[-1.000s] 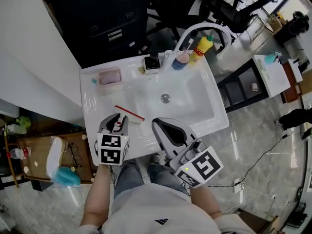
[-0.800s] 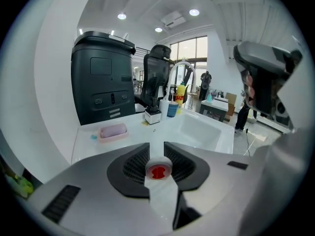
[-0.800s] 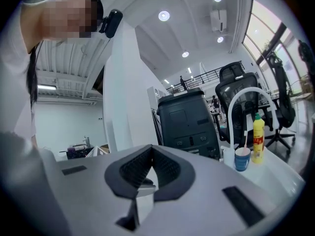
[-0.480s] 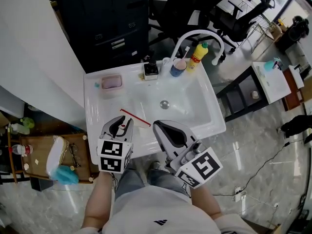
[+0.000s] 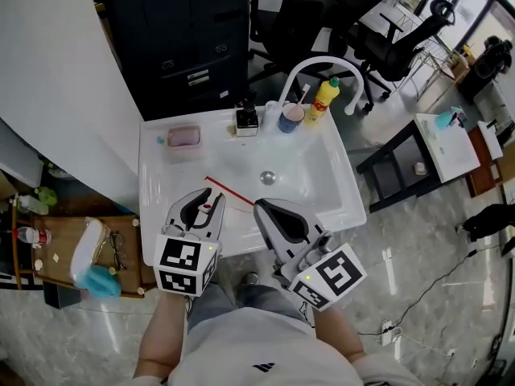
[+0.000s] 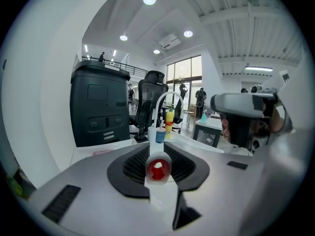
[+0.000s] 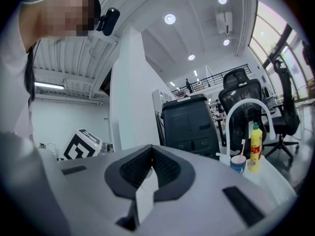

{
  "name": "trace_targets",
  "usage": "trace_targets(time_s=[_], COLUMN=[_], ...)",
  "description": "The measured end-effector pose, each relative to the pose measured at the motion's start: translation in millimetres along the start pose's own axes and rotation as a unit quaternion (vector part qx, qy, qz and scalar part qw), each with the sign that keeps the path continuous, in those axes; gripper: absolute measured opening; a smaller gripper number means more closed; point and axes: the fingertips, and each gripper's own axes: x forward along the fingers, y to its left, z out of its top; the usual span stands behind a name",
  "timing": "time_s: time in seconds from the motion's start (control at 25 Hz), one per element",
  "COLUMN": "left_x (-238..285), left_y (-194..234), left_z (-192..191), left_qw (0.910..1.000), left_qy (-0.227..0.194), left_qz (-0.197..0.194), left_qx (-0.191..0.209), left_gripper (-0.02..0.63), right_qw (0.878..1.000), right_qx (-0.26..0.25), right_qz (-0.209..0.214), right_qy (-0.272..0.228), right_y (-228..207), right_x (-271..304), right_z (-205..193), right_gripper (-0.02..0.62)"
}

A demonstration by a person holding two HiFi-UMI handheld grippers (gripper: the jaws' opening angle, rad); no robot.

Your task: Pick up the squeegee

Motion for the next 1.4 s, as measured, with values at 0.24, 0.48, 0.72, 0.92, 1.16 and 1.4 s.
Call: trace_targets(time_s=[0.24,0.48,0.72,0.92,1.16,1.4], left_x=[-8.9,-15.8,-19.4,-24.0,-26.7,-27.4], left_y=[-20.2,-38.2,-54.6,-69.2,-83.4,-90.2], left_z=[25.2,44.3,57.7,69.0,74.6,77.9], left_qw=[0.9991,0.9975,0.9956,0.9936,0.9919,0.9911], left_qy=[-0.039,-0.068,-0.091,-0.108,-0.12,-0.124], left_qz=[-0.004,-0.011,-0.02,-0.03,-0.041,-0.048], left_qx=[0.012,0.014,0.014,0.015,0.015,0.017], left_gripper=[0.097,0.097,0.095,0.095,0.095,0.095], right_qw=[1.0,1.0,1.0,1.0,1.0,1.0], right_qx=[-0.006,-0.013,-0.017,-0.02,-0.018,-0.017], right_qz=[0.005,0.008,0.009,0.007,0.003,0.002], right_qy=[0.0,-0.001,-0.002,-0.002,-0.001,-0.001], right_y=[-5.7,-11.0,-17.2,-21.7,-28.1,-32.0], right_x=[-9.2,-17.3,-27.2,-36.4,-43.8,-44.3], right_z=[1.3,5.9,8.4,10.4,9.2,9.3], right_gripper=[0.011,0.011,0.011,0.011,0.011,0.009])
